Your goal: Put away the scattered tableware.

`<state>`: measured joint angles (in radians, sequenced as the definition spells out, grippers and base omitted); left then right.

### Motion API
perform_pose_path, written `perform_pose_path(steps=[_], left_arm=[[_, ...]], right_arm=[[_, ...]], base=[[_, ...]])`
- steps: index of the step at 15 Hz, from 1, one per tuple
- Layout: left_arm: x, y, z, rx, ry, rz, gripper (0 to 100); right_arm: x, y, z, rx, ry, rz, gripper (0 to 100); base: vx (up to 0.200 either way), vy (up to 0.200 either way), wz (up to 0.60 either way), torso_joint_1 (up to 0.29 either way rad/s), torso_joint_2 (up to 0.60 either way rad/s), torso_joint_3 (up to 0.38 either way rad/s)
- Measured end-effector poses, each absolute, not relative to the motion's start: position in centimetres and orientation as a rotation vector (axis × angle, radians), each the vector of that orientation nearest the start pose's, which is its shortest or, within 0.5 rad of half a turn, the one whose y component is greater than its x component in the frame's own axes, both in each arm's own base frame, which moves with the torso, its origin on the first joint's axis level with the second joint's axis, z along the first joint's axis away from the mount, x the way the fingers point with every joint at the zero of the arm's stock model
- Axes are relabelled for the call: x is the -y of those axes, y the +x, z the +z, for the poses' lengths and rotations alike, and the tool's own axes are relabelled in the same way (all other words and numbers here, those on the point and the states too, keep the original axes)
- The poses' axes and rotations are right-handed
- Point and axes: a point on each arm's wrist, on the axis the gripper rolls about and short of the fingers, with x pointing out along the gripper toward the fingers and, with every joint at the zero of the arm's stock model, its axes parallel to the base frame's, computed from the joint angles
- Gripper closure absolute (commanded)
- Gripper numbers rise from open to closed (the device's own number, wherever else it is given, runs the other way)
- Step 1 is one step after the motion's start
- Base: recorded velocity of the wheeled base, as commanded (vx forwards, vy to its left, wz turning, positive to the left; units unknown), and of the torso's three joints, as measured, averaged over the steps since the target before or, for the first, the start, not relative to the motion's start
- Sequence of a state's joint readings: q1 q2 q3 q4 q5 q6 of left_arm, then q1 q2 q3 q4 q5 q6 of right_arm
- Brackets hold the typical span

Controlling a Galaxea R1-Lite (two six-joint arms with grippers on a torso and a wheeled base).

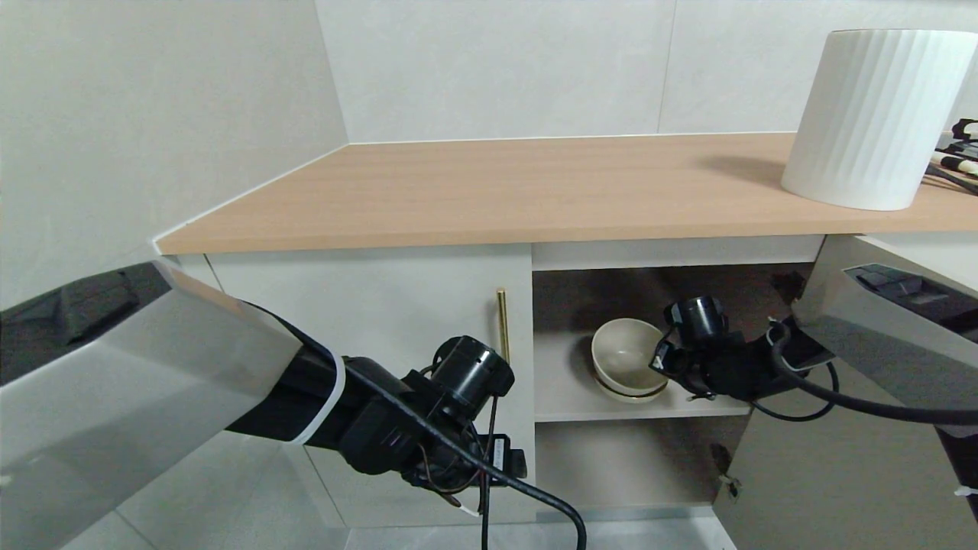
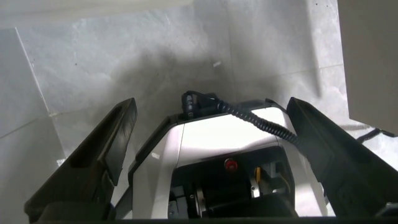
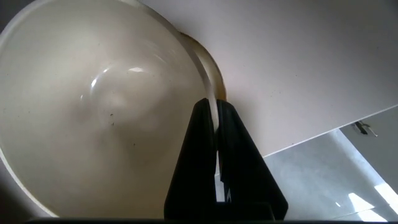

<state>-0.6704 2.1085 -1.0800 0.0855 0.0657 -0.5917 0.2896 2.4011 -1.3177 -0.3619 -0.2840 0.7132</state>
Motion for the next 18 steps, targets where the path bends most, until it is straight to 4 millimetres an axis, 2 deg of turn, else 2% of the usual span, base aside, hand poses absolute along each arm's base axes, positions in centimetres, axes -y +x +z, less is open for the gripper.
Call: perform_pose_path(steps=[1,10,12,14,18], left_arm=[[21.9,27.8,5.5,-1.157,-0.115,-0.208,0],[21.8,27.8,5.8,-1.151,-0.118,-0.208,0],[21.3,27.8,6.7,-1.121,-0.118,-0.186,0],[20.1,27.9,8.3,-1.057,-0.12,-0.132,0],[16.3,26.0,12.8,-0.943,-0.169,-0.087,0]], right_arm=[[-12.1,42.9,1.6,-0.656,0.481,-0.238,0],[-12.1,42.1,1.5,-0.695,0.446,-0.237,0],[-12.4,40.6,2.0,-0.742,0.375,-0.209,0],[-12.7,38.0,3.3,-0.808,0.269,-0.164,0],[-12.8,31.8,8.4,-0.837,0.149,-0.054,0]], base=[[0.0,0.0,0.0,0.0,0.0,0.0],[0.0,0.0,0.0,0.0,0.0,0.0],[0.0,0.0,0.0,0.0,0.0,0.0],[0.0,0.0,0.0,0.0,0.0,0.0],[0.0,0.0,0.0,0.0,0.0,0.0]])
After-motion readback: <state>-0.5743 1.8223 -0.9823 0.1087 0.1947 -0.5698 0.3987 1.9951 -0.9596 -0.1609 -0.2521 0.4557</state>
